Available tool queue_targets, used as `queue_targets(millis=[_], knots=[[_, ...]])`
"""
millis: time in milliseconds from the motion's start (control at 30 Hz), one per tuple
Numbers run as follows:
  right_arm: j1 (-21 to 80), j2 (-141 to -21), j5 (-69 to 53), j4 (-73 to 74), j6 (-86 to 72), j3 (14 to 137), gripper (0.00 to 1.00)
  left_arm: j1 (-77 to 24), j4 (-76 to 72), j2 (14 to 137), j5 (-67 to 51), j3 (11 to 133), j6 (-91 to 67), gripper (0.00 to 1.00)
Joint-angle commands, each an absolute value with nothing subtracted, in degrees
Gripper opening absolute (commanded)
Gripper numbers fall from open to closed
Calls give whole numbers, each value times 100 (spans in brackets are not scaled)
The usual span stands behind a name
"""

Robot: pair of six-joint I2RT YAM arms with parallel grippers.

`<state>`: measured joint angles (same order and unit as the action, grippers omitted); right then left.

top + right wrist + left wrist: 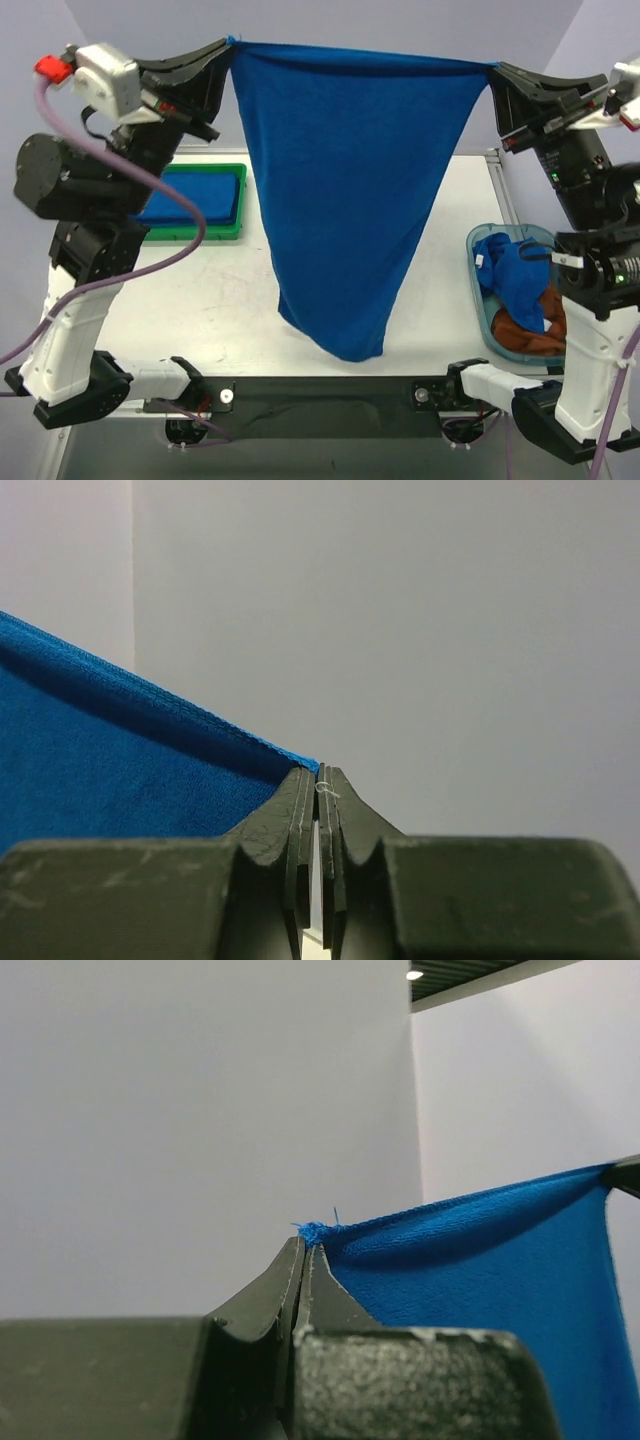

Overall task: Fold and stack the towels
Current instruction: Flatten out the crumpled towel

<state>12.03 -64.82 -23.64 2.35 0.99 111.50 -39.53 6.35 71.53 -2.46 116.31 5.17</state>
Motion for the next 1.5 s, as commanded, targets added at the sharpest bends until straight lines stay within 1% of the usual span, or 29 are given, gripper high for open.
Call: queue_targets(millis=[0,100,200,233,367,433,500,667,867,1000,1133,1300,1433,1467], knots=[[1072,-6934,-1556,-158,61,11224,0,-3771,975,7845,1008,12207,703,0],[1063,-7285,-1311,-158,201,10996,0,-3446,1168,8417,1169,12173,362,0],[1020,-7654,-1117,-193,333,10452,0,-3042,1160,8902,1212,11744,-130,0],[1002,-7881,-1108,-211,351,10198,0,-2954,1117,9016,1256,11412,-184,0],[958,-8524,-1002,-604,422,9477,0,-2690,477,9561,1529,10489,-237,0],[949,-8953,-976,-755,448,9300,0,-2532,300,9939,1538,10301,-298,0],[958,-9401,-940,-861,457,9290,0,-2426,211,10352,1556,10283,-369,0],[958,-10098,-967,-1229,694,9299,0,-2215,167,11125,1433,10511,-545,0],[958,-10661,-967,-1187,694,9378,0,-2118,114,11592,1266,10722,-598,0],[958,-10723,-984,-1178,694,9317,0,-2057,194,11637,1301,10811,-624,0],[949,-10731,-1133,-1160,572,9168,0,-2057,-8,11461,1310,10372,-650,0],[958,-10530,-1292,-1107,352,8799,0,-2057,-404,10952,1195,9415,-642,0],[949,-10406,-1257,-976,-26,8473,0,-2057,-667,10512,1143,8606,-939,0],[958,-10432,-1283,-749,-340,8464,0,-2057,-729,10433,1082,8465,-1001,0]])
